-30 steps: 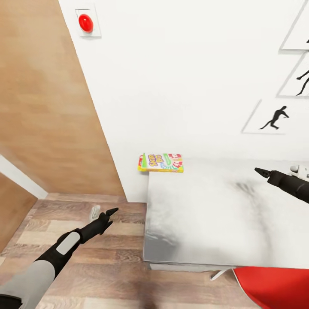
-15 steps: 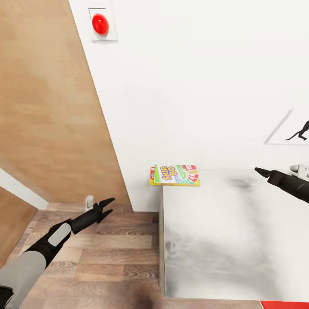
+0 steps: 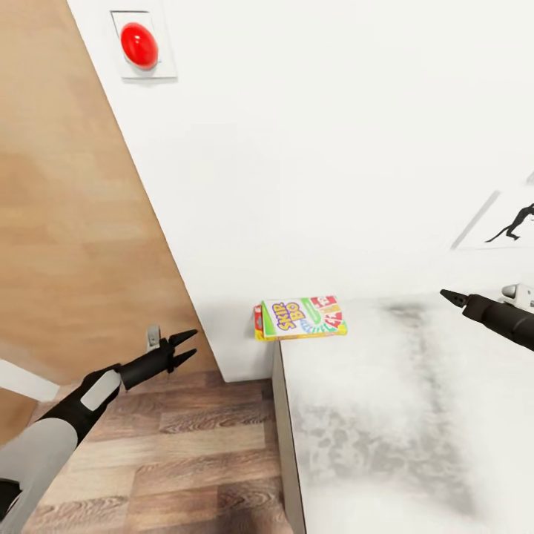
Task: Put all the toys in the child's room - the three board games (two on the bed and one on the table), the two jigsaw puzzles on the table, and the tennis ball on the table - inside the toy box on the table in the child's room.
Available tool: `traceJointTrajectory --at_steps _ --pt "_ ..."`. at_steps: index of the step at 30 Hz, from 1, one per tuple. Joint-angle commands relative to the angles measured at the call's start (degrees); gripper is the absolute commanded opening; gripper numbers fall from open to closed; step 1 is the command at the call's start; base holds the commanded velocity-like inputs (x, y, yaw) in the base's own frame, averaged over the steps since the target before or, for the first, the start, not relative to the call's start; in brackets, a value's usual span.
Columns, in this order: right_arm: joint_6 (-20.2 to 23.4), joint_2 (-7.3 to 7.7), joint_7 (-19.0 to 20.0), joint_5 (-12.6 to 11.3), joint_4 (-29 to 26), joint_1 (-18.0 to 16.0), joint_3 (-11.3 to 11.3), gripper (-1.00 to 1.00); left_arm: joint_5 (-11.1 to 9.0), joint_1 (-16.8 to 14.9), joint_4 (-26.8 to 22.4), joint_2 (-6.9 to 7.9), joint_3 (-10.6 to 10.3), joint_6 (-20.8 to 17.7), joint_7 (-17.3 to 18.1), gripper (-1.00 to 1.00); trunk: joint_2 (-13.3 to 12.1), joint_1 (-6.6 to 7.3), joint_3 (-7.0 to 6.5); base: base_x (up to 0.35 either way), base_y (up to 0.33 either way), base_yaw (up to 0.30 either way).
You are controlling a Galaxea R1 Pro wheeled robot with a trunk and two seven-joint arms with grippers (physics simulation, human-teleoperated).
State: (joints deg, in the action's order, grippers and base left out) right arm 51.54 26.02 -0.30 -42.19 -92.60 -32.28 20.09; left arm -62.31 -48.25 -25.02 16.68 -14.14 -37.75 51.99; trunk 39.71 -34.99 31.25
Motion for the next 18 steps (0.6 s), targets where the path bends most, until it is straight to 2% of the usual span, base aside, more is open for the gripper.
traceJointTrajectory --at_steps 1,6,9,12,14,18 --pt "-0.02 0.00 -0.01 -0.10 -0.03 -0.05 0.03 1.00 -0.55 -0.20 0.01 0.28 -0.24 -0.59 0.10 1.00 0.06 -0.02 0.06 0.039 0.045 -0.132" --pt "-1.79 0.00 0.03 -0.09 -0.03 0.20 0.03 1.00 -0.46 -1.20 0.01 0.45 -0.29 -0.96 -0.15 1.00 0.06 -0.02 0.06 0.016 0.018 -0.054" --pt "-2.26 0.00 0.03 -0.11 -0.03 0.29 0.03 1.00 -0.39 -2.56 -0.01 -0.23 -0.57 -0.36 -0.15 1.00 0.06 -0.02 0.06 0.004 0.004 -0.093" --pt "-2.42 0.00 0.04 -0.10 -0.03 0.34 0.03 1.00 -0.36 -3.22 -0.02 -1.28 -0.67 0.03 -0.06 1.00 0.06 -0.02 0.06 0.001 0.002 -0.212" --pt "-2.46 0.00 0.04 -0.11 -0.03 0.35 0.03 1.00 -0.12 -3.45 0.04 -1.49 -0.72 0.06 -0.01 1.00 0.06 -0.02 0.06 0.001 0.001 -0.256" --pt "-2.49 0.00 0.04 -0.14 -0.03 0.37 0.03 1.00 1.71 -3.64 0.44 -1.45 -0.63 -0.51 0.08 1.00 0.06 -0.02 0.06 0.000 0.000 -0.256"
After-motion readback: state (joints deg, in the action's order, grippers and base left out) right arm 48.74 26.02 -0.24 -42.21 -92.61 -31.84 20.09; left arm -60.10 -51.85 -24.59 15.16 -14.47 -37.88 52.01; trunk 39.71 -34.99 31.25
